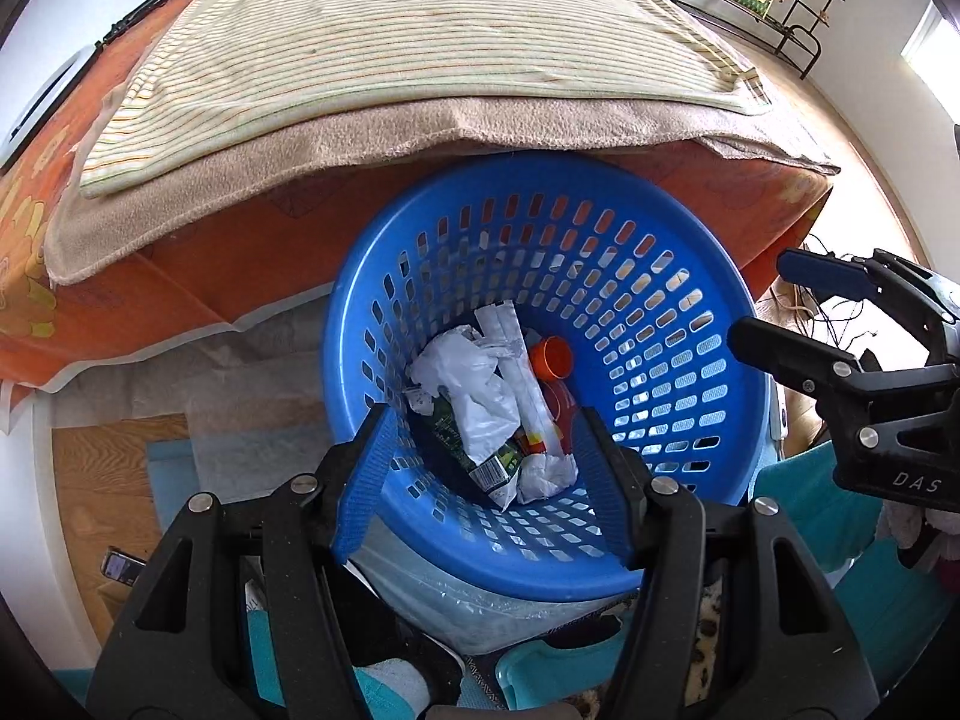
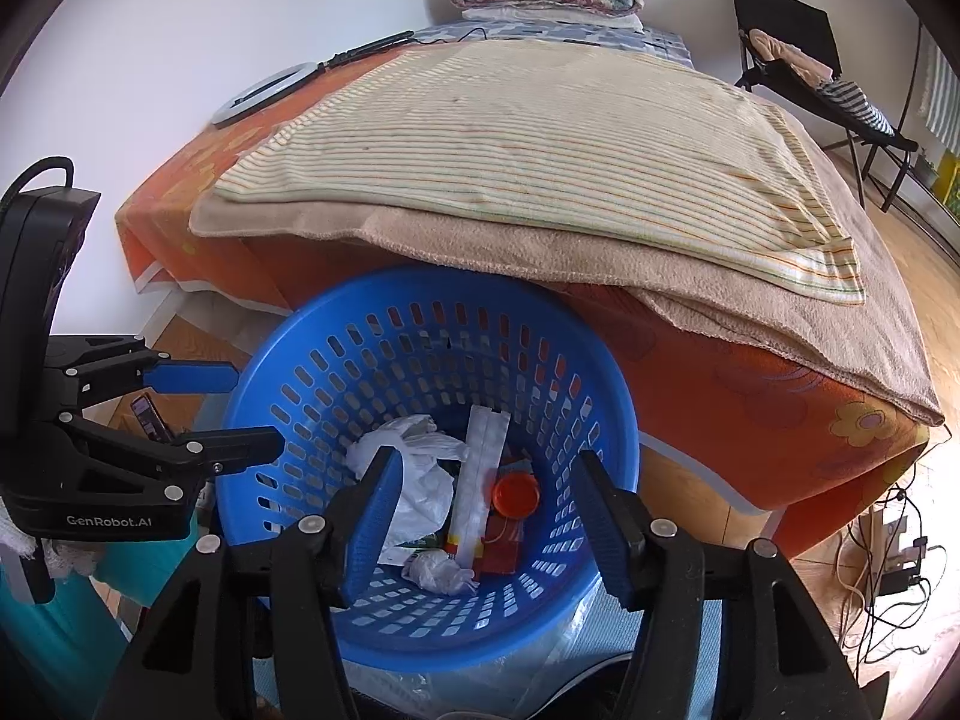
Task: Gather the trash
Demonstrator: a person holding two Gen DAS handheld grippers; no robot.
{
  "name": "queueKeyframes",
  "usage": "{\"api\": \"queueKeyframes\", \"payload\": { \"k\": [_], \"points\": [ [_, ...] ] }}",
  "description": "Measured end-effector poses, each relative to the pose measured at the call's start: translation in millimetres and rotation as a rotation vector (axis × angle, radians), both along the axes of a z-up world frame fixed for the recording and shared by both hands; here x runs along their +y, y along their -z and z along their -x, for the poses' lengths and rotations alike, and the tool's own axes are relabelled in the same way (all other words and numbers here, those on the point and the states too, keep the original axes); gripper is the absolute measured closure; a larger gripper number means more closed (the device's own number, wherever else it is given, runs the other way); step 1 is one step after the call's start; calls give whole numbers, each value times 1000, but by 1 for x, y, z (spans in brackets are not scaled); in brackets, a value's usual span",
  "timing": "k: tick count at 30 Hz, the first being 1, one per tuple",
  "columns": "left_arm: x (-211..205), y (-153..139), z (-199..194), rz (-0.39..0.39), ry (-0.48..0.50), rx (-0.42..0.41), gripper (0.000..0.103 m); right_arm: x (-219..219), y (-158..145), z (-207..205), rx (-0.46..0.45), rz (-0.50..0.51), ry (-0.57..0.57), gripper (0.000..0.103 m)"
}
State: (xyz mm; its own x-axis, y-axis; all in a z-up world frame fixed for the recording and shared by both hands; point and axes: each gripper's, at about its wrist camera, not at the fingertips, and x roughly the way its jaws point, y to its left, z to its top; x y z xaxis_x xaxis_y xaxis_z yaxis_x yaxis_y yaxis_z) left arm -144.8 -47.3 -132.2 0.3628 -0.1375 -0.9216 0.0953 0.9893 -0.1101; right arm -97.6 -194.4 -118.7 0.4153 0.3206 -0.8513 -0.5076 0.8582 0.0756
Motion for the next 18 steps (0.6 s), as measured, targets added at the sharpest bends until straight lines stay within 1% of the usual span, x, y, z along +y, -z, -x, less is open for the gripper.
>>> {"api": "queueKeyframes", "payload": {
  "k": [1, 3, 5, 7, 8, 11, 15, 18],
  "points": [
    [0, 0, 0, -1, 1, 2, 40, 0, 0, 0, 2, 2, 2, 38],
    [0, 1, 0, -5, -1, 0, 31, 0, 1, 0, 0, 7, 8, 28],
    [0, 1, 0, -9, -1, -1, 28, -1, 0, 0, -3, 9, 12, 25],
    [1, 1, -1, -10, -3, 2, 28, -2, 0, 0, -4, 13, 16, 21],
    [1, 2, -1, -12, -4, 5, 28, -2, 0, -1, -4, 14, 18, 18],
    [1, 3, -1, -20, -9, 9, 27, -2, 0, -1, -1, 17, 22, 16],
    [2, 2, -2, -22, -13, 6, 23, -3, -2, -2, -10, 26, 33, 11],
    [2, -1, -3, -27, -15, -2, 23, -3, -4, -2, -15, 27, 39, 9]
  ]
}}
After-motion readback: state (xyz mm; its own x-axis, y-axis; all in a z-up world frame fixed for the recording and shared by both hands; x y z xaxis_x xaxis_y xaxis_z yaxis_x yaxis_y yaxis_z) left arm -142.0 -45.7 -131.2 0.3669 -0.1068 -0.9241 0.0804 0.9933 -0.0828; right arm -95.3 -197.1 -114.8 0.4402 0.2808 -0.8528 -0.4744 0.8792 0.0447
